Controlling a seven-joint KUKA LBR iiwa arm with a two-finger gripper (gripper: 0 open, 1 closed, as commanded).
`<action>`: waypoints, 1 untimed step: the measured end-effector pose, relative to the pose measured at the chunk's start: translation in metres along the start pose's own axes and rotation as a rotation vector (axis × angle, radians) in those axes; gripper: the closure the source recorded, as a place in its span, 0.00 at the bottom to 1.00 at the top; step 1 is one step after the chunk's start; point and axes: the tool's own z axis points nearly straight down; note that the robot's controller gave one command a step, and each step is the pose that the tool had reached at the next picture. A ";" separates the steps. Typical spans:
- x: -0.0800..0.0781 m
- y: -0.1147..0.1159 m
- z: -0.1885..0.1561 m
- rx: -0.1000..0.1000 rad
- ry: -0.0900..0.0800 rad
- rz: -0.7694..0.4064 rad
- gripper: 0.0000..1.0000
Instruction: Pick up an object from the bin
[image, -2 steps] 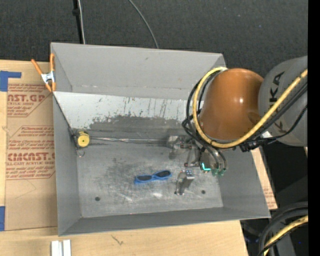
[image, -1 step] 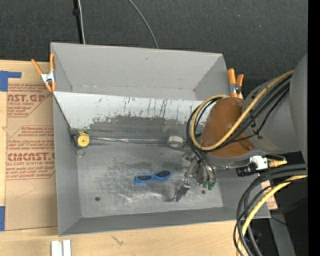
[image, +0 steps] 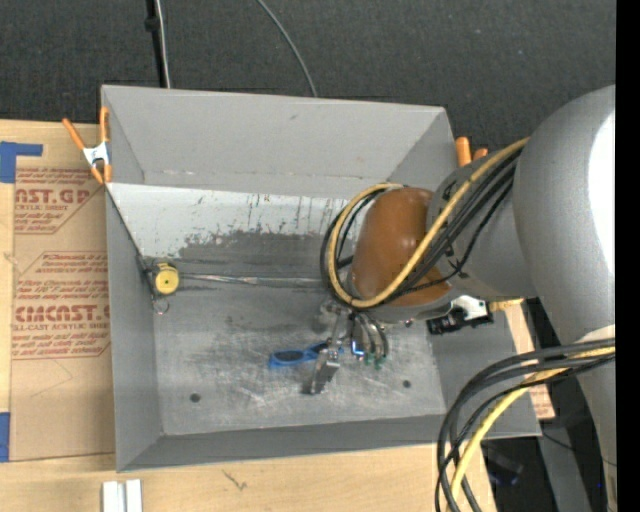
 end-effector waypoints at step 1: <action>-0.002 0.000 -0.004 -0.004 -0.006 0.002 1.00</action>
Offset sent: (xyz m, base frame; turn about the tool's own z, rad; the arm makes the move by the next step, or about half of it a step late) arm 0.0000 0.0000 0.0000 0.0000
